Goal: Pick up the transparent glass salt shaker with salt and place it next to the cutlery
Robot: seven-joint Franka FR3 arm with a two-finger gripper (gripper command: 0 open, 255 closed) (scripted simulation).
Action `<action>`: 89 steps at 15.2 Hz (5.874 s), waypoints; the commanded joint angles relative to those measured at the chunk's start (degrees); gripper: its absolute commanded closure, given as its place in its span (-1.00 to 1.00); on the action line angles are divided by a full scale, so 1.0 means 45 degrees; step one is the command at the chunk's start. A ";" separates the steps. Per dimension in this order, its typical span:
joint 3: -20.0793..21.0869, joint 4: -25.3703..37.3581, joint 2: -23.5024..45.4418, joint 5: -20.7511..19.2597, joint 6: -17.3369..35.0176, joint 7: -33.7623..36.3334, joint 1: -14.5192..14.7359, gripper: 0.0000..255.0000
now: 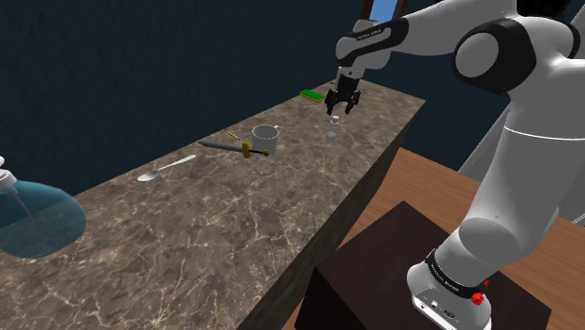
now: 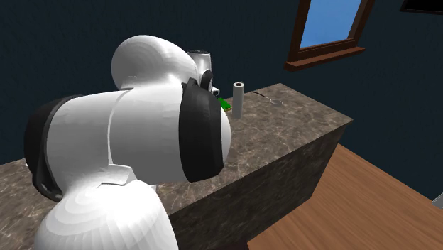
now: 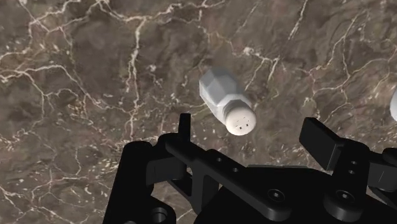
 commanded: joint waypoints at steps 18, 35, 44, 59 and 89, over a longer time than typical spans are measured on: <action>0.0076 -0.0348 0.0603 0.0199 0.0928 -0.0137 -0.0028 1.00; -0.0016 0.0637 -0.0056 -0.0056 -0.0689 0.0119 0.0003 1.00; -0.0062 0.1742 -0.0375 -0.0193 -0.2096 0.0292 -0.0008 1.00; -0.0109 0.4130 -0.0401 -0.0262 -0.4500 0.0500 -0.0101 1.00; 0.2524 0.5629 0.2123 -0.1176 -0.2834 0.8286 0.5123 1.00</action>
